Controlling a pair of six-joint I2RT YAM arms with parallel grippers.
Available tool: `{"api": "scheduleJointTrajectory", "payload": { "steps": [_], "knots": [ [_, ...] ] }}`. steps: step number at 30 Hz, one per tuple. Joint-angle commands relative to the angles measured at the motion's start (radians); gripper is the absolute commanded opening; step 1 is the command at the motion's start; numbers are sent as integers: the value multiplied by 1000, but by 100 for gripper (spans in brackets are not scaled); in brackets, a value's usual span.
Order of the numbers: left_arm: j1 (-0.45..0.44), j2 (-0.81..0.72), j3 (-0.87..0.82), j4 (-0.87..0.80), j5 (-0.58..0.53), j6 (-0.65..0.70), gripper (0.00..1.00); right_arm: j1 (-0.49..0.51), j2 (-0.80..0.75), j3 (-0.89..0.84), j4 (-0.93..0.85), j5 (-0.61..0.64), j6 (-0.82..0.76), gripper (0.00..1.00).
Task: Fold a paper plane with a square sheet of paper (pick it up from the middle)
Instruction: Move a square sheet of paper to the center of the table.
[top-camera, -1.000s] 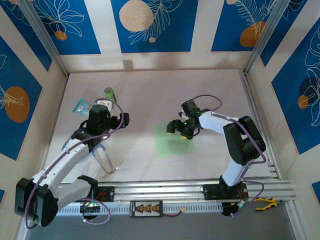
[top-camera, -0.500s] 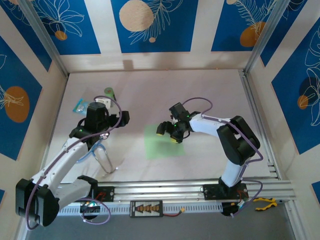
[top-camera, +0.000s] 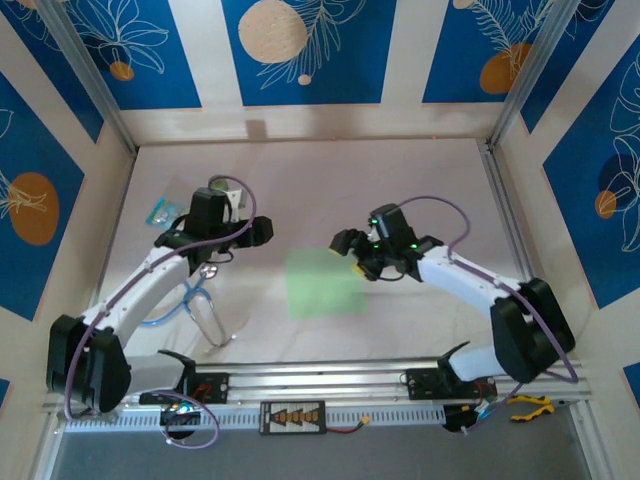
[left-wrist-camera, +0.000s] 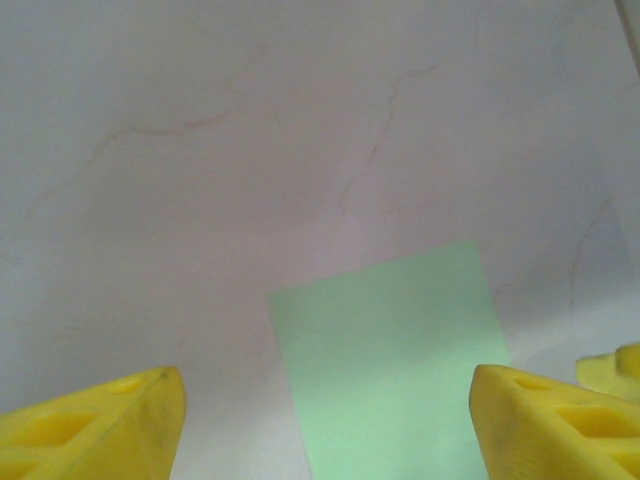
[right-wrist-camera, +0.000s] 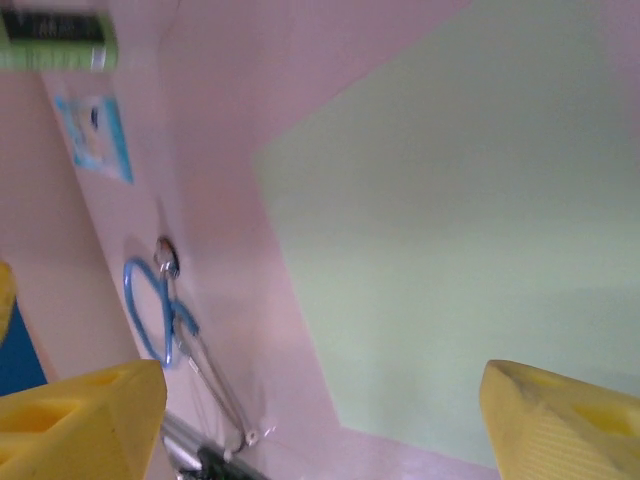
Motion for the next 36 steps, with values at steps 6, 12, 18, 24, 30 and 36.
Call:
{"api": "scheduleJointTrajectory", "payload": {
  "steps": [6,12,18,24,30,36],
  "knots": [
    [-244,286,171,-176,-31,-164,71,-163,-127,-144,-99,-53,-102,84],
    [-377,447,299,-189,-87,-246,72,-194,-192,-191,-124,-51,-112,85],
    [-425,558,366,-189,-39,-264,73,-211,-201,-200,-131,-61,-113,85],
    [-426,598,352,-191,-11,-251,74,-211,-203,-187,-137,-61,-115,85],
    [-421,628,340,-204,-5,-228,75,-212,-198,-177,-146,-59,-113,85],
    [-404,648,331,-247,-36,-187,76,-201,-197,-158,-172,-52,-129,86]
  ]
}}
